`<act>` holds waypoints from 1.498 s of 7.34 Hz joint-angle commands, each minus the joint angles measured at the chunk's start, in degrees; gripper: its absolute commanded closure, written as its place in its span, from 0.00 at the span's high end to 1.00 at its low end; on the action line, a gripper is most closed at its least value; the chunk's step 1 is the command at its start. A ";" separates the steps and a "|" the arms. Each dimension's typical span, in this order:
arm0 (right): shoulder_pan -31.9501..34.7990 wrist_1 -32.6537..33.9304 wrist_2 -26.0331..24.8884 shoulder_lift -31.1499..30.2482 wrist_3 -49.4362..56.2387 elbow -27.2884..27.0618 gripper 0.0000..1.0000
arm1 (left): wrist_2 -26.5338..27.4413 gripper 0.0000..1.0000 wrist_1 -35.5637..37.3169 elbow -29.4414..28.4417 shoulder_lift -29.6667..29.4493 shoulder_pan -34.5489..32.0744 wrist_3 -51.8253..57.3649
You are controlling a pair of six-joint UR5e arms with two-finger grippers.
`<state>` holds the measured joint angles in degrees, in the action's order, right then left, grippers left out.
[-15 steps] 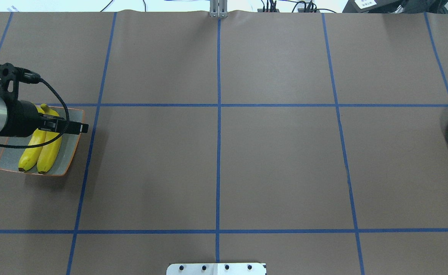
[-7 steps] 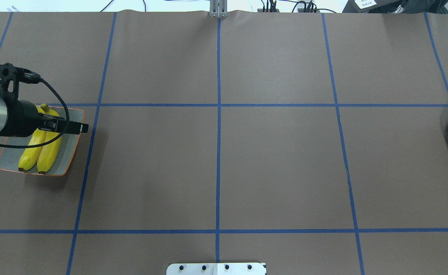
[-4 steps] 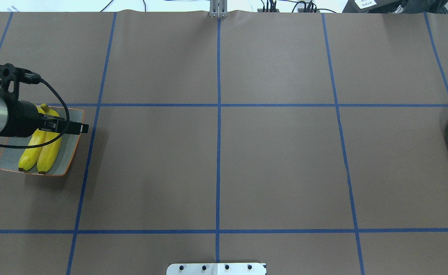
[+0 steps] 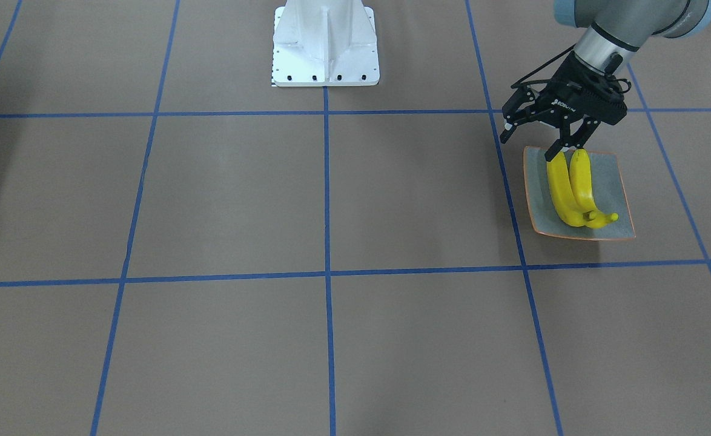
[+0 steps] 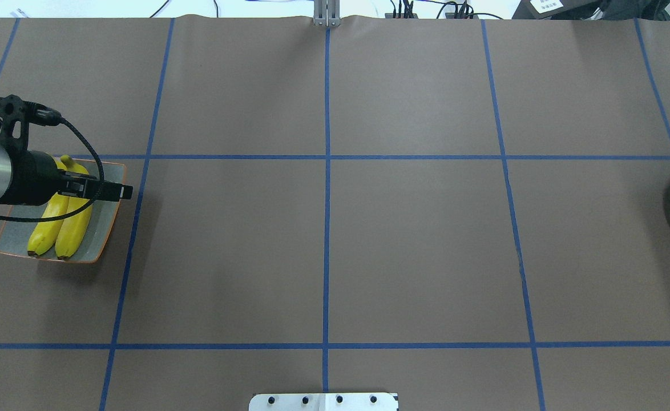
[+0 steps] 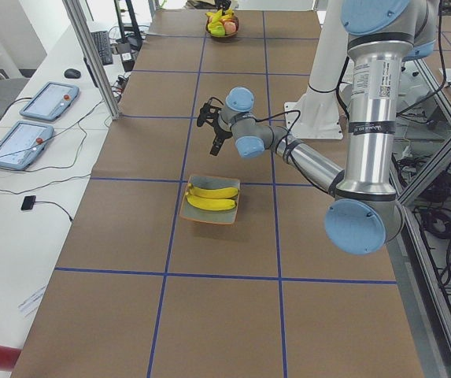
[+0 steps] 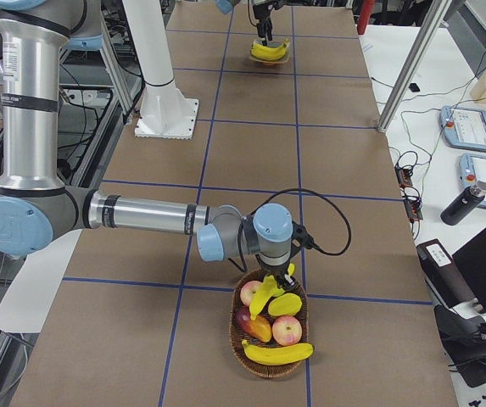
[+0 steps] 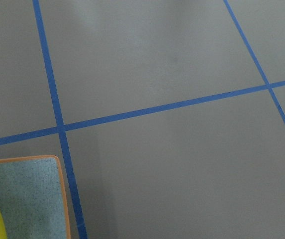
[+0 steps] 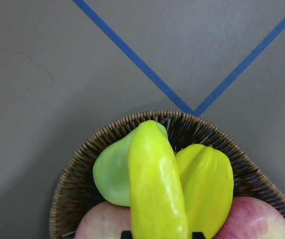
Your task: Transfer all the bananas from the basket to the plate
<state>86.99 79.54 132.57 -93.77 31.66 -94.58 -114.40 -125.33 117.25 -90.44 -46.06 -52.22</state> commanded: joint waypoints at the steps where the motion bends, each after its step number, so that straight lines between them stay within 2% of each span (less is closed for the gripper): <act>1: 1.17 11.83 -0.29 5.32 -0.37 -4.82 0.00 | -0.03 1.00 -0.09 0.00 0.00 -0.08 -0.16; 4: -0.49 13.63 -0.03 12.27 -14.38 -4.91 0.00 | -0.03 1.00 -0.35 -0.18 0.00 -0.08 -0.60; 7: -9.78 12.84 0.76 20.35 -36.59 -5.44 0.00 | 0.06 1.00 -0.44 -0.44 -0.26 0.27 -0.69; 9: -16.90 11.97 0.41 25.98 -54.68 -7.88 0.00 | 0.06 1.00 -0.09 -0.70 -2.97 0.18 -1.91; 10: -20.33 5.43 0.15 26.70 -67.31 -8.34 0.00 | 0.06 1.00 0.17 -0.70 -5.25 0.18 -4.44; 11: -24.28 -4.03 -2.20 27.66 -81.44 -8.25 0.00 | 0.06 1.00 0.26 -1.23 -8.66 0.27 -7.42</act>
<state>67.37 84.74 132.25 -67.51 -33.61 -102.52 -114.35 -125.25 116.43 -95.61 -45.85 -56.47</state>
